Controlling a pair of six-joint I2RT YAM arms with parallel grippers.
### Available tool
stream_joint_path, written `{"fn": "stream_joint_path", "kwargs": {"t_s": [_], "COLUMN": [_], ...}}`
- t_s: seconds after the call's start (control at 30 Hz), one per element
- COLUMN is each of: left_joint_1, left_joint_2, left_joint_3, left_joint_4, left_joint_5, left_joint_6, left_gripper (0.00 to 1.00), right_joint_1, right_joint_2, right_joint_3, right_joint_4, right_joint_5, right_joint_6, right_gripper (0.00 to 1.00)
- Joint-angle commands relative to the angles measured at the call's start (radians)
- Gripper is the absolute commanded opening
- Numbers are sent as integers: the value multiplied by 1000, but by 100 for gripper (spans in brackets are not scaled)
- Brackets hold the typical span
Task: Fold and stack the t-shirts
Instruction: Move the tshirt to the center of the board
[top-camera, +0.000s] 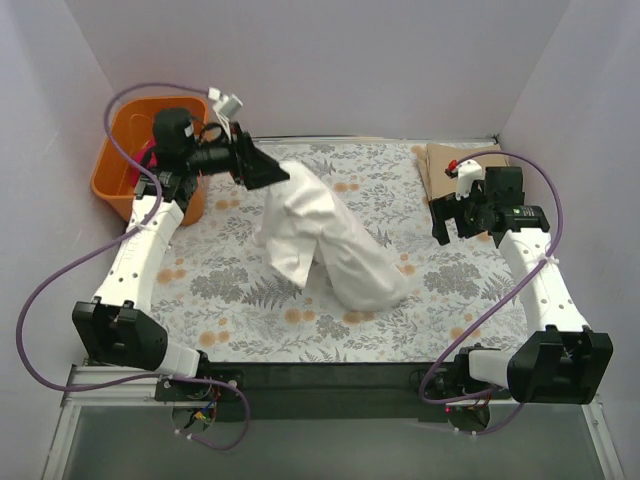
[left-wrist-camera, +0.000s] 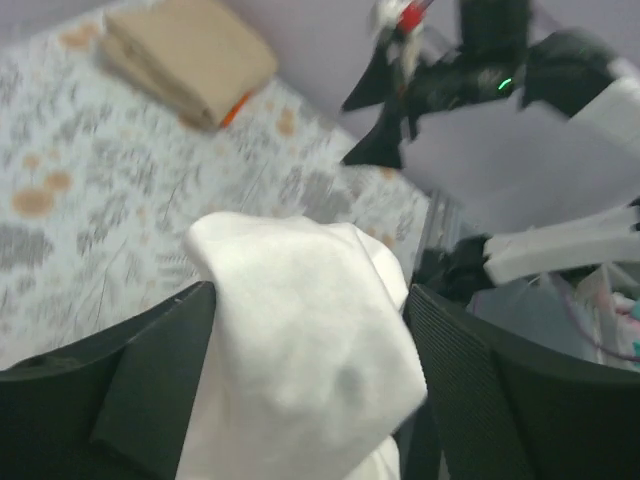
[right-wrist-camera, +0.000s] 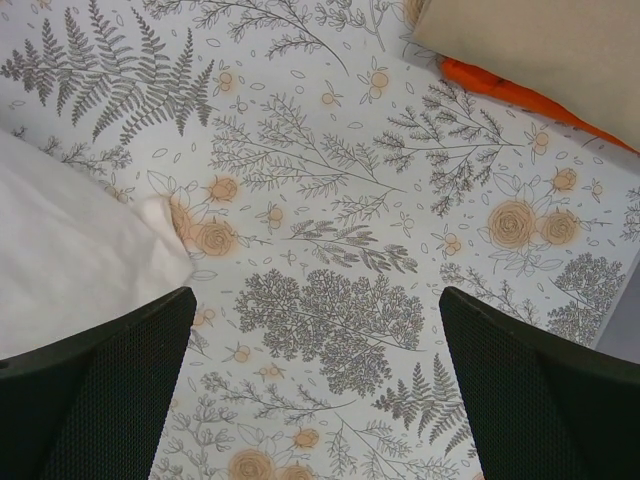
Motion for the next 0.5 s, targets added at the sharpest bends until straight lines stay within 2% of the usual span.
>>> {"fn": "stream_joint_path", "kwargs": {"t_s": [0.0, 0.1, 0.33, 0.47], "left_joint_1": [0, 11, 16, -32], "left_joint_2": [-86, -101, -176, -198], "left_joint_3": [-186, -281, -433, -519], "left_joint_4": [-230, -361, -507, -637], "left_joint_5": [-76, -195, -195, -250], "left_joint_6": [307, 464, 675, 833], "left_gripper": [75, 76, 76, 74], "right_joint_1": [-2, -2, 18, 63], "right_joint_2": [-34, -45, -33, -16], "right_joint_3": [35, 22, -57, -115], "right_joint_4": [-23, -44, -124, -158], "right_joint_5": [-21, -60, -129, -104], "right_joint_6": [-30, -64, -110, -127], "right_gripper": [98, 98, 98, 91]}}
